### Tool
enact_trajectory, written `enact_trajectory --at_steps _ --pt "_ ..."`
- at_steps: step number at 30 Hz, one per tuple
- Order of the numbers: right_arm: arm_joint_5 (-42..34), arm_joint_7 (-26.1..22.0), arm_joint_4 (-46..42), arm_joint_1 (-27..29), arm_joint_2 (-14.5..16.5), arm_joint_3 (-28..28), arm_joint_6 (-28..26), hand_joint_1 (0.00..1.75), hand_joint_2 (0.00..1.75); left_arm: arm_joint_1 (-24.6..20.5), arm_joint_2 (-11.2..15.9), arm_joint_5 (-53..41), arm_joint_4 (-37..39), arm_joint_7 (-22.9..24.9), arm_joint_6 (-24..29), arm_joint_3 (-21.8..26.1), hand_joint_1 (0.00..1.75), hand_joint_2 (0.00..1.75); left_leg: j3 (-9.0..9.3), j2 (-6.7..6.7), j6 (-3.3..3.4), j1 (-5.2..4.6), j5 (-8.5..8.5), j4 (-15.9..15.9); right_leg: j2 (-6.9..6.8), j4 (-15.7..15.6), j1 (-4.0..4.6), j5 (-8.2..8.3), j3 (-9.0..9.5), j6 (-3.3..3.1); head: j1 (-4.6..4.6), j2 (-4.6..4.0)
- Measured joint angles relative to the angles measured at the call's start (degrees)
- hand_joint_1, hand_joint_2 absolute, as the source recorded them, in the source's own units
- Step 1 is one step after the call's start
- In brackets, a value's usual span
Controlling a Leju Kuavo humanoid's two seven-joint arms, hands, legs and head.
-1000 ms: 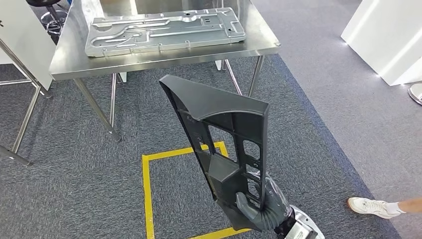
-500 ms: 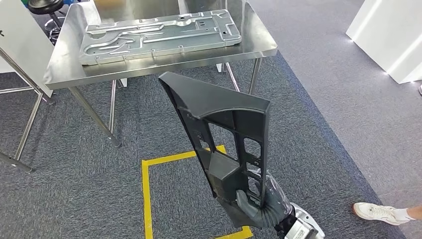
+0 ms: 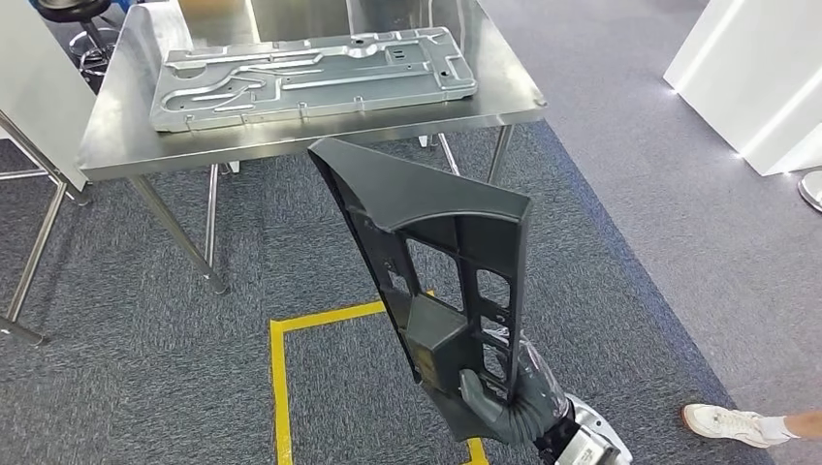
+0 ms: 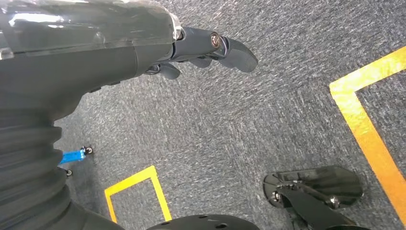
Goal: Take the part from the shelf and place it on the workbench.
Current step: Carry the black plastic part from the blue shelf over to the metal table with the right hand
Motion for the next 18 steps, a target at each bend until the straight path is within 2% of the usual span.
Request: enact_trajectory --at_steps 1,2,3,4,5,6,7,8,10,12,13,15,16,17,18 --pt "0.02 0.02 0.01 0.08 -0.01 0.0 0.0 1.75 1.75 0.03 0.0 0.07 0.0 -0.08 0.0 0.0 0.0 1.75 0.25 -0.04 0.0 -0.01 -0.26 0.01 -0.01 2.23 -0.13 0.02 -1.78 0.13 0.0 0.0" --pt "0.03 0.02 0.01 0.14 -0.01 0.0 0.0 1.75 1.75 0.06 0.0 0.1 0.0 -0.15 0.0 0.0 0.0 1.75 0.6 -0.09 -0.05 -0.01 -0.53 0.02 -0.01 2.15 -0.21 1.31 -2.41 0.16 0.0 0.0" --pt "0.03 0.02 0.0 0.15 -0.02 0.0 0.0 1.75 1.75 0.08 -0.01 0.1 0.0 -0.2 -0.01 0.0 0.0 1.75 1.07 -0.15 -0.14 -0.01 -0.84 0.02 -0.02 -0.23 -0.25 3.64 -1.84 0.09 0.0 0.0" --pt "0.03 0.02 -0.01 0.14 -0.02 0.0 -0.01 1.75 1.75 0.09 -0.04 0.09 0.0 -0.22 -0.02 0.0 0.0 1.75 1.51 -0.19 -0.28 0.0 -1.21 -0.01 -0.06 -4.3 -0.25 6.47 -0.37 -0.09 0.0 0.0" --pt "0.03 0.02 -0.01 0.14 -0.02 0.0 -0.03 1.75 1.75 0.06 -0.08 0.09 0.0 -0.23 -0.03 0.0 0.0 1.75 1.95 -0.23 -0.52 -0.12 -1.62 0.0 -0.12 -8.26 -0.11 8.45 1.24 -0.33 0.01 0.0" --pt "0.04 0.01 -0.02 0.13 -0.02 0.0 -0.04 1.75 1.75 0.02 -0.12 0.09 0.0 -0.23 -0.04 0.0 0.0 1.75 2.24 -0.25 -0.79 -0.23 -1.97 -0.02 -0.17 -11.3 0.02 9.66 2.52 -0.6 0.0 0.0" --pt "0.04 0.0 -0.03 0.15 -0.02 0.0 -0.06 1.75 1.75 -0.03 -0.15 0.1 0.0 -0.23 -0.04 0.0 0.0 1.75 2.4 -0.25 -1.08 -0.32 -2.26 -0.08 -0.18 -13.05 0.18 10.0 3.25 -0.88 0.01 0.0" --pt "0.04 -0.01 -0.03 0.18 -0.02 0.0 -0.07 1.75 1.75 -0.07 -0.15 0.1 0.0 -0.22 -0.04 0.0 0.0 1.75 2.57 -0.23 -1.37 -0.41 -2.45 -0.19 -0.14 -13.43 0.33 9.6 3.44 -1.13 0.01 0.0" --pt "0.05 -0.02 -0.08 0.25 -0.01 0.0 -0.08 1.75 1.75 -0.14 -0.14 0.1 0.0 -0.22 -0.04 0.0 0.0 1.75 3.04 -0.17 -1.94 -0.41 -2.83 -0.41 -0.04 -13.93 0.1 9.41 3.84 -1.71 0.01 0.0" --pt "0.05 -0.03 -0.14 0.22 0.0 0.0 -0.09 1.75 1.75 -0.25 -0.11 0.11 0.0 -0.24 -0.05 0.0 0.0 1.75 2.43 -0.11 -2.49 -0.44 -4.38 2.06 -0.13 -14.55 -0.25 9.17 4.77 -2.39 -0.04 0.0" --pt "0.05 -0.03 -0.16 0.21 0.01 0.0 -0.09 1.75 1.75 -0.31 -0.1 0.12 0.0 -0.25 -0.05 0.0 0.0 1.75 1.03 -0.1 -2.71 -0.39 -5.76 5.12 -0.22 -14.75 -0.3 9.0 5.25 -2.68 -0.05 0.0" --pt "0.05 -0.05 -0.15 0.23 0.01 0.0 -0.09 1.75 1.75 -0.39 -0.02 0.14 0.0 -0.2 -0.07 0.0 0.0 1.75 -3.58 -0.09 -3.04 -0.36 -8.61 13.25 -0.31 -14.78 -0.18 8.51 5.8 -3.04 -0.07 0.0" --pt "0.06 -0.05 -0.15 0.28 0.02 0.0 -0.09 1.75 1.75 -0.37 0.02 0.16 0.0 -0.14 -0.07 0.0 0.0 1.75 -5.48 -0.09 -3.14 -0.36 -8.93 15.95 -0.28 -14.78 -0.13 8.24 6.07 -3.1 -0.07 0.0" --pt "0.08 -0.05 -0.15 0.35 0.02 0.0 -0.09 1.75 1.75 -0.29 0.07 0.18 0.0 -0.09 -0.07 0.0 0.0 1.75 -6.47 -0.09 -3.17 -0.36 -8.12 16.65 -0.2 -14.77 -0.09 7.94 6.42 -3.09 -0.07 0.0" --pt "0.11 -0.05 -0.15 0.41 0.03 0.0 -0.09 1.75 1.75 -0.19 0.09 0.2 0.0 -0.02 -0.07 0.0 0.0 1.75 -6.24 -0.09 -3.12 -0.36 -6.03 14.82 -0.11 -14.76 -0.08 7.6 6.91 -3.04 -0.07 0.0"
